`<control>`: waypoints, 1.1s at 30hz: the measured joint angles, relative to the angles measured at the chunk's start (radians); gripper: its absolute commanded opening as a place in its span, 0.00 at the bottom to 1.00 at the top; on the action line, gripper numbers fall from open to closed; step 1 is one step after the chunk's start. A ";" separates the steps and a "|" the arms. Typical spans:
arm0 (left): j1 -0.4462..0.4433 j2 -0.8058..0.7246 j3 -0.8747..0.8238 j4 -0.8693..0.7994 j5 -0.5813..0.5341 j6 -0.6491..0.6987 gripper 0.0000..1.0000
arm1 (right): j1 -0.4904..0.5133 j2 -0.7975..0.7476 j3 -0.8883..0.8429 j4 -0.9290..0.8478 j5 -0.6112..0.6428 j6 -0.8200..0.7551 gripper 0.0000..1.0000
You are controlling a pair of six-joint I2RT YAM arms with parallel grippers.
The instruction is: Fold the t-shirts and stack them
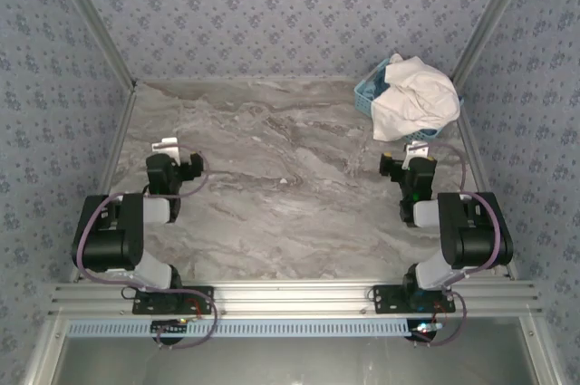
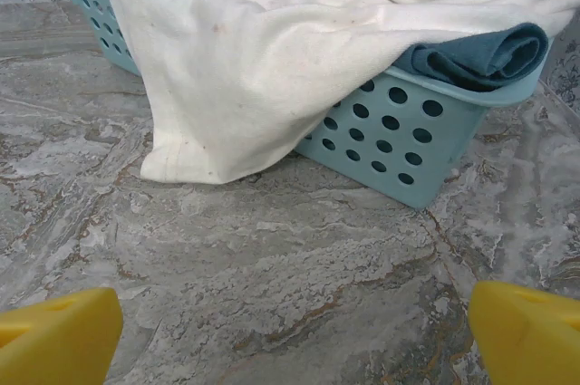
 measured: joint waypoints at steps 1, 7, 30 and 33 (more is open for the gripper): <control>0.000 0.000 0.000 0.000 0.000 0.000 0.98 | 0.000 0.000 0.000 0.000 0.000 0.000 1.00; 0.000 0.000 0.000 0.000 0.000 0.000 0.98 | 0.000 0.000 0.000 0.000 0.000 0.000 1.00; -0.115 -0.284 0.054 -0.270 -0.161 0.001 0.98 | 0.150 -0.330 0.254 -0.546 0.188 0.098 1.00; -0.138 -0.436 0.275 -0.557 -0.283 -0.222 0.98 | 0.060 -0.385 0.531 -0.717 0.085 0.274 0.96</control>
